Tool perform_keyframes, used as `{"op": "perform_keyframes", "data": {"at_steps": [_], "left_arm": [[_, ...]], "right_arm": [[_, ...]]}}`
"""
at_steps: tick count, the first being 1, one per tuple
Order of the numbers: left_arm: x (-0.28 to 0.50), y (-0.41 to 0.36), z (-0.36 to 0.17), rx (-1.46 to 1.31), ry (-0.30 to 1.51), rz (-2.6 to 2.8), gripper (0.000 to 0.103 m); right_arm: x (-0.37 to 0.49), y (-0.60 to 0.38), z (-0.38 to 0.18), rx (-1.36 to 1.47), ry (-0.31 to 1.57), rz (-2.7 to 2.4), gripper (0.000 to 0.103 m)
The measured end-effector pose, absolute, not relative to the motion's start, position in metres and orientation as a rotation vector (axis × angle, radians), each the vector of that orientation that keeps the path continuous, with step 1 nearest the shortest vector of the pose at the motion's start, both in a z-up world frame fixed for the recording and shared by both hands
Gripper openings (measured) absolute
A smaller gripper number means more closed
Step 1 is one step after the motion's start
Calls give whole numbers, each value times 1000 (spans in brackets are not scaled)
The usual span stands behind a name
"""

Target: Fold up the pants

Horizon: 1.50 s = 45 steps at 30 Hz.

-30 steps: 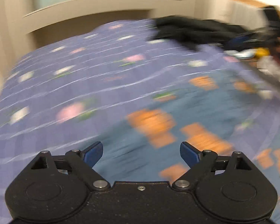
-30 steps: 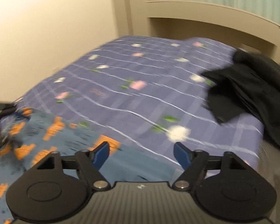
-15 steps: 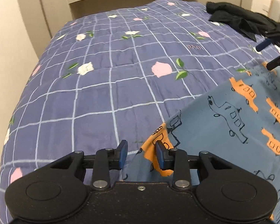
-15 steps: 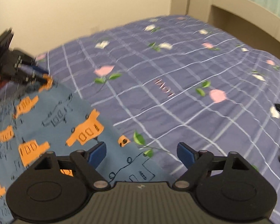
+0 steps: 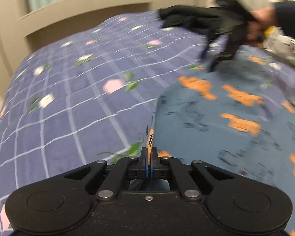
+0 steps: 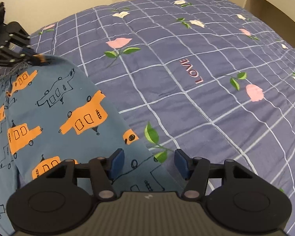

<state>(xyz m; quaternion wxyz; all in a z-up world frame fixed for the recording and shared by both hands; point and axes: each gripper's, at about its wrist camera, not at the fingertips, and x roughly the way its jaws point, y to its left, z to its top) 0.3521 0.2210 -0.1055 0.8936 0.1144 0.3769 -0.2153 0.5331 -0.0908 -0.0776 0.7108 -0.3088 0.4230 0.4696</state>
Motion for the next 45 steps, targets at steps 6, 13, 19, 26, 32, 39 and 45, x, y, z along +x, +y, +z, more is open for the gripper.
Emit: {"op": "perform_keyframes", "data": {"at_steps": [6,13,19,26,32,39,45], "left_arm": [[347,232,-100,193,743,-415,1],[345,242,-90,108,689,-263,1],[327,236,-73,62,644,-194,1],[297,222,-51,65,643,-158,2],[264,211,-35,68,628,-155,1],[231,198,-20,81,621,-156,1],[210,189,-32,102,643,-139,1]], "right_arm": [[537,-81,-91,-723,1007,1073,23],[512,-99,-58,-642,879,1088,1],[474,-123,-22,-550,813,1080,1],[420,-140,-7,-501,772,1057,2],[380,-155,-1,-458,748,1025,2],[337,-172,7,-406,726,1002,2],[300,-179,3,-360,727,999,2]]}}
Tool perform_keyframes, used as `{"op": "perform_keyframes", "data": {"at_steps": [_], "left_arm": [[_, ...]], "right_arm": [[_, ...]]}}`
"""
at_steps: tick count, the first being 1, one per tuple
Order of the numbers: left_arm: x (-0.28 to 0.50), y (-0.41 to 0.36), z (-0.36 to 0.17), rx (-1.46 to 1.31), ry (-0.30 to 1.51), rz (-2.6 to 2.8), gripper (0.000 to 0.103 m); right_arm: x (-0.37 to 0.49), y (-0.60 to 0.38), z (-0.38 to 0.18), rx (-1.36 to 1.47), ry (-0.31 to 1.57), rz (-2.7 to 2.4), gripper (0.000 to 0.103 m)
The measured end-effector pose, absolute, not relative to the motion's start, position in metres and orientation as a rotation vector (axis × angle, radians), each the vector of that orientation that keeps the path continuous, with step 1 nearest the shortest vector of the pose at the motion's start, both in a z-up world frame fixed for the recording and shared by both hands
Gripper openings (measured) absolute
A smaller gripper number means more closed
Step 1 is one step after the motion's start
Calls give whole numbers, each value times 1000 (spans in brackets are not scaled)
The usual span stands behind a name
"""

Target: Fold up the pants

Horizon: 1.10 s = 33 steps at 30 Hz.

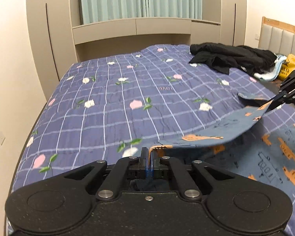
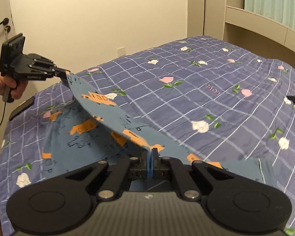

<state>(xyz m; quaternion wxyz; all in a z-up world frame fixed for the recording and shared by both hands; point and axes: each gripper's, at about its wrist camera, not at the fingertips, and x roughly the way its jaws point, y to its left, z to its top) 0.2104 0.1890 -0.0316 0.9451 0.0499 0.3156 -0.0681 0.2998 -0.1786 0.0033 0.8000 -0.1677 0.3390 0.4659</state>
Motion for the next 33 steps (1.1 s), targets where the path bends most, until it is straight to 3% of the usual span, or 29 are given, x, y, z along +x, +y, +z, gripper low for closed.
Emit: {"op": "perform_keyframes", "data": {"at_steps": [4,10,19,23,26,29,33], "left_arm": [[200,177,-57,154,703,-129,2],[193,162,-102,328,805,-19,35],[159,164,-83,311,759,66,58],[160,149,-79,398,750,41,75],[157,139,-86,491,745,0,77],[160,158,-89,330,731,41,77],[163,226,-86,-310,637,67,77]], "right_arm": [[279,-176,-8,-350,746,995,2],[247,-164,-57,-394,805,929,2],[230,-166,-78,-370,781,867,3],[229,-162,-73,-396,763,849,4],[226,-159,-70,-406,754,834,8],[222,-156,-72,-427,765,823,14],[226,-152,-74,-426,785,780,14]]}}
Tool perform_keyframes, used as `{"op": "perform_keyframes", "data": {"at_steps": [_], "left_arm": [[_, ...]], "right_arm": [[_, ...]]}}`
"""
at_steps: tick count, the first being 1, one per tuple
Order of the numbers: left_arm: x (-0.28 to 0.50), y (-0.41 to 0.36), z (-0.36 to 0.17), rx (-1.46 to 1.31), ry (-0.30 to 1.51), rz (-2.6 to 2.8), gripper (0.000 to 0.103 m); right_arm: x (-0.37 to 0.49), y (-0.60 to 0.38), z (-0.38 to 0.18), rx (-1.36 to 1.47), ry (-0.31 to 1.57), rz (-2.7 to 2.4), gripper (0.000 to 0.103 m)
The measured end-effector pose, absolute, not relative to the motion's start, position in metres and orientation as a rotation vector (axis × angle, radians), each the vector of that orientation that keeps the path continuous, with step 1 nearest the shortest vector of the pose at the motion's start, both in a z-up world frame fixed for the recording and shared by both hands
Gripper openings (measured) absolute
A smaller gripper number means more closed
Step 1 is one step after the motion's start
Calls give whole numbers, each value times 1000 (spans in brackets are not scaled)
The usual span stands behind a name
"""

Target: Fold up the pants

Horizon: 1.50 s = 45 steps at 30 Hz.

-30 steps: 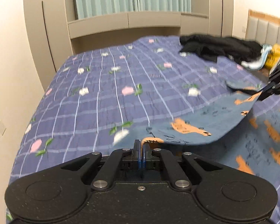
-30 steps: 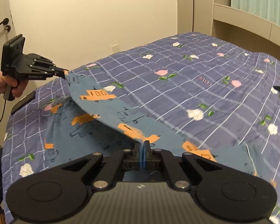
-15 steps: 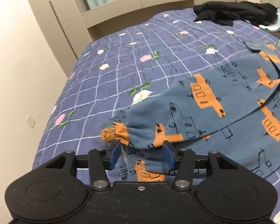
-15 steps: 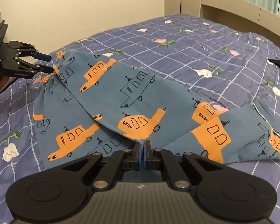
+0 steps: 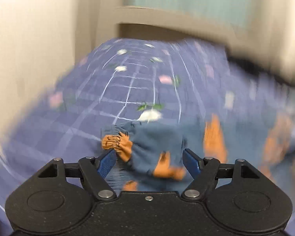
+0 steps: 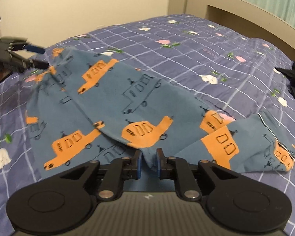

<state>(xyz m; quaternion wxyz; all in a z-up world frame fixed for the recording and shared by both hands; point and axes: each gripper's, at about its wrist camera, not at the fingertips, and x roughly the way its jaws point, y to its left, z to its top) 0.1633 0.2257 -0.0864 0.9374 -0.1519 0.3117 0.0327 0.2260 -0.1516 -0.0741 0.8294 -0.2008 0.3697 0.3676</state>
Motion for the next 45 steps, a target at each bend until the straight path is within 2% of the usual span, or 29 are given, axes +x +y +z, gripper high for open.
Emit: {"op": "perform_keyframes", "data": {"at_steps": [1,3,10,12,13,16,17,18,23,27,29,30,33,45], "left_arm": [[163,244,-91,-483,613,55,77],[164,259,-98,-621,587,46,77],[177,258,-105,-530,614,156,73],[183,269,-113,-619,619,141,71],[187,274,-118,-662,620,138,68],[196,281,-128,-717,633,159,49],[198,283,-131,-745,633,155,35],[200,285,-133,-766,633,151,26],[194,284,-130,-723,631,130,16],[189,283,-128,-696,629,106,15],[188,283,-129,-697,627,97,14],[187,283,-129,-698,627,93,13],[190,281,-131,-703,631,73,9],[173,286,-119,-768,553,74,4]], "right_arm": [[227,-152,-72,-405,784,773,15],[230,-154,-68,-371,780,763,16],[230,-149,-67,-425,769,749,22],[230,-147,-68,-426,766,753,22],[230,-146,-68,-425,765,752,23],[230,-143,-71,-439,765,752,27],[229,-142,-72,-457,766,754,28],[228,-140,-73,-481,761,757,30],[222,-133,-81,-604,733,764,35],[218,-126,-86,-677,700,776,36],[220,-123,-86,-676,696,782,33],[221,-121,-85,-677,693,788,28],[222,-116,-83,-686,694,793,4],[209,-124,-62,-622,650,773,3]]}}
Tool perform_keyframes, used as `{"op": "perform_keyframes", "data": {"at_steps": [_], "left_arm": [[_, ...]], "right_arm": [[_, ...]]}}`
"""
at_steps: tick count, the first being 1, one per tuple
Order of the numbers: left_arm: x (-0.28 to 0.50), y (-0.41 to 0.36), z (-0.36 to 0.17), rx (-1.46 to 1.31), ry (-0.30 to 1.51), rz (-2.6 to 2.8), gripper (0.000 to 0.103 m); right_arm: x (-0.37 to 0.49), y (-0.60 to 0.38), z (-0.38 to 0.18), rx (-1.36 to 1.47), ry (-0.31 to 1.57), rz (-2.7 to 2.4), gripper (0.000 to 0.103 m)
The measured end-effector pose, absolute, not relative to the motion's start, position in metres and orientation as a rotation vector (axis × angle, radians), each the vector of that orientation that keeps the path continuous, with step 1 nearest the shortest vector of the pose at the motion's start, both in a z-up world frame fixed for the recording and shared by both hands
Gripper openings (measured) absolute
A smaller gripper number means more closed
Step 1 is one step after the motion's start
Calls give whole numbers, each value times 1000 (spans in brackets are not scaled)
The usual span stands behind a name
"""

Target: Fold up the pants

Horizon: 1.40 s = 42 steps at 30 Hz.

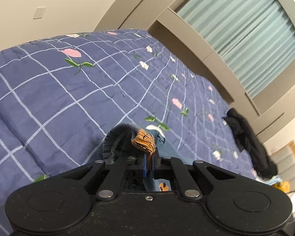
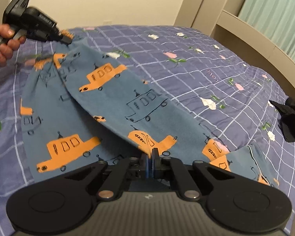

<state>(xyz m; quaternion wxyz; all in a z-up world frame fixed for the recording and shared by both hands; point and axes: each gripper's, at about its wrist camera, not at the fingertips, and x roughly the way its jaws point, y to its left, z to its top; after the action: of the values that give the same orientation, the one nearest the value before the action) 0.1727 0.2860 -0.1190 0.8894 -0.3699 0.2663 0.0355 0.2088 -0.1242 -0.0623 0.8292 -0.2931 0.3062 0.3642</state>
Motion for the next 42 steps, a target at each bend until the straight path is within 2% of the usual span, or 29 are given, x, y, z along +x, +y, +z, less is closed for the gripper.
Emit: {"op": "perform_keyframes", "data": {"at_steps": [4,10,22,42], "left_arm": [[156,280,-100,-749,536,74,4],[131,271,-99,-713,617,94,4],[123,267,-118,-638,733,144,4],[119,261,-120,-577,771,179,4]], "right_arm": [[203,-135,-41,-564,629,768,3],[180,-150,-24,-527,606,790,3],[133,-157,-60,-511,669,818,3],[117,-162,-88,-538,724,839,4]]}}
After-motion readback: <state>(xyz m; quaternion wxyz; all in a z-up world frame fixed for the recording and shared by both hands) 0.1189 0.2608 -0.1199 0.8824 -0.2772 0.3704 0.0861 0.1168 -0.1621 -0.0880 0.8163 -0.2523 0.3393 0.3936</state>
